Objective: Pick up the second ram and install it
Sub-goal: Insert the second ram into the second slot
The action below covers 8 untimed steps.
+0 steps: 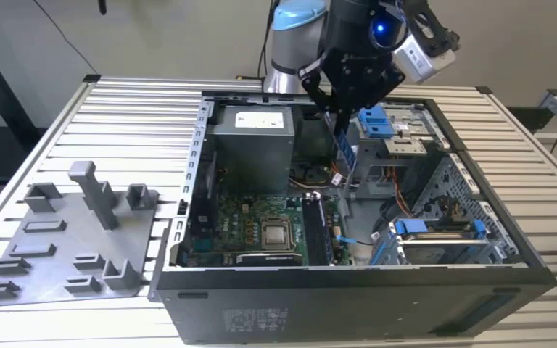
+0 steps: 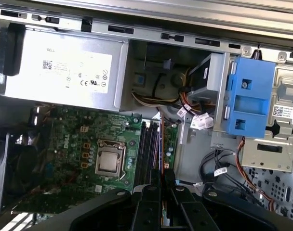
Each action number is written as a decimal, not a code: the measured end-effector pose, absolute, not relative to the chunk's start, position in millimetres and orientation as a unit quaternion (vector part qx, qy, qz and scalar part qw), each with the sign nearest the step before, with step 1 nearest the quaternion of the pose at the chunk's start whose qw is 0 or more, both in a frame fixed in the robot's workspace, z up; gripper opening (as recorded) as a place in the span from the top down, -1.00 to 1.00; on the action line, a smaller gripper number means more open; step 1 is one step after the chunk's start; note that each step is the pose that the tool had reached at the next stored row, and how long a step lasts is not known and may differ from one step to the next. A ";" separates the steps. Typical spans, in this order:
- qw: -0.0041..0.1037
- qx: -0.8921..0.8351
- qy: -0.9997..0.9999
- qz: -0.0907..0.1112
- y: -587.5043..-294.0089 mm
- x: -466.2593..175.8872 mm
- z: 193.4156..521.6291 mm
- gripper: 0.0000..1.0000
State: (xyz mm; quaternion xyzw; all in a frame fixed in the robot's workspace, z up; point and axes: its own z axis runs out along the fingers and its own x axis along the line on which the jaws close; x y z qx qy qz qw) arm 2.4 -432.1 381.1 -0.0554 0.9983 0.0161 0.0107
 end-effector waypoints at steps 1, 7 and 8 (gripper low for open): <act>0.011 -0.055 0.998 0.016 -432.1 2.4 380.4 0.72; 0.011 -0.055 0.998 0.014 -432.1 2.4 375.7 0.72; 0.011 -0.055 0.998 0.014 -432.1 2.4 374.9 0.72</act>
